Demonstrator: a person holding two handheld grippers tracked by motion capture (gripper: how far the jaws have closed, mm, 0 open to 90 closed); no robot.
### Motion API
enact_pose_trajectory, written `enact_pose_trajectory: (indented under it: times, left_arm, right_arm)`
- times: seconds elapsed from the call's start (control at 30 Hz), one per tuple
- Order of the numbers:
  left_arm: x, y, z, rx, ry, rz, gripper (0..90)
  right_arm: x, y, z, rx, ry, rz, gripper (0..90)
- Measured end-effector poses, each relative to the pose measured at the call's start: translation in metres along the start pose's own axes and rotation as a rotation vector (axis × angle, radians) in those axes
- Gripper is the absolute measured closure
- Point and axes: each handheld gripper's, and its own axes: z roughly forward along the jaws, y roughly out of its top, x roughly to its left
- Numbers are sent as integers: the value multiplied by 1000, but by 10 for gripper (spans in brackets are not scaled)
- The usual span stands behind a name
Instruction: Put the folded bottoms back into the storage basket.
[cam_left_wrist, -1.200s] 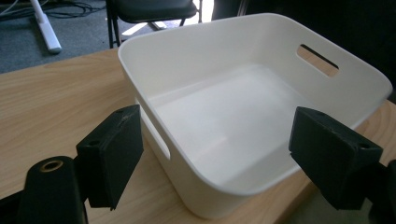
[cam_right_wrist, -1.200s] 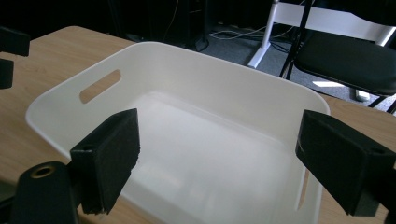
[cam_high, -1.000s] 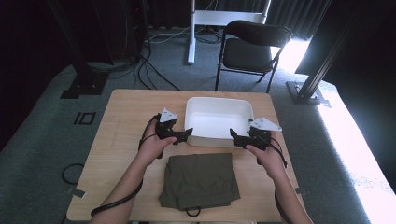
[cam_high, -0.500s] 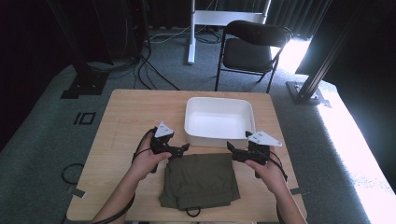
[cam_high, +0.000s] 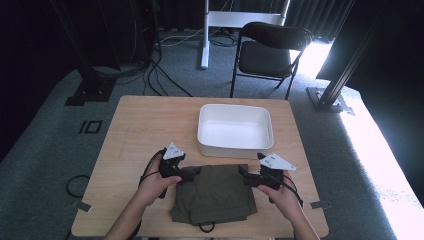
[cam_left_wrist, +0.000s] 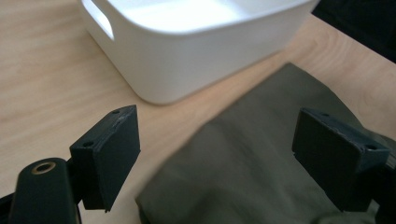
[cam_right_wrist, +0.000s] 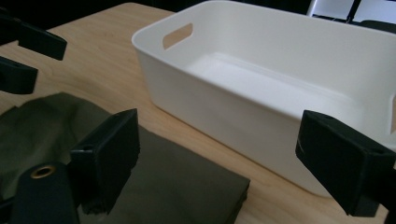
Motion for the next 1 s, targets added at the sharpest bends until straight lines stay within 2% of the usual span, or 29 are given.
enact_pose_trajectory:
  times: [0.2,0.33,0.43,0.53,0.63,0.8,0.9,1.0]
  left_arm:
    - [-6,-13,-4,43,4,-7,167]
    - [-10,-21,-7,46,6,-23,167]
    - [-8,-28,-7,51,34,-31,167]
    - [-5,-36,-6,63,44,-55,167]
    - [-4,-45,-4,80,45,-74,167]
    - [-5,-59,1,100,42,-126,167]
    - [-6,-65,5,116,52,-123,167]
    - [-7,-72,9,136,58,-130,167]
  right_arm:
    - [10,-23,4,55,17,-1,135]
    - [11,-37,10,92,18,17,135]
    - [13,-45,15,119,20,19,135]
    - [12,-52,19,138,-8,10,135]
    - [12,-58,23,153,4,46,135]
    - [16,-65,27,177,33,72,135]
    - [19,-68,29,195,34,55,135]
    - [19,-69,31,210,48,68,136]
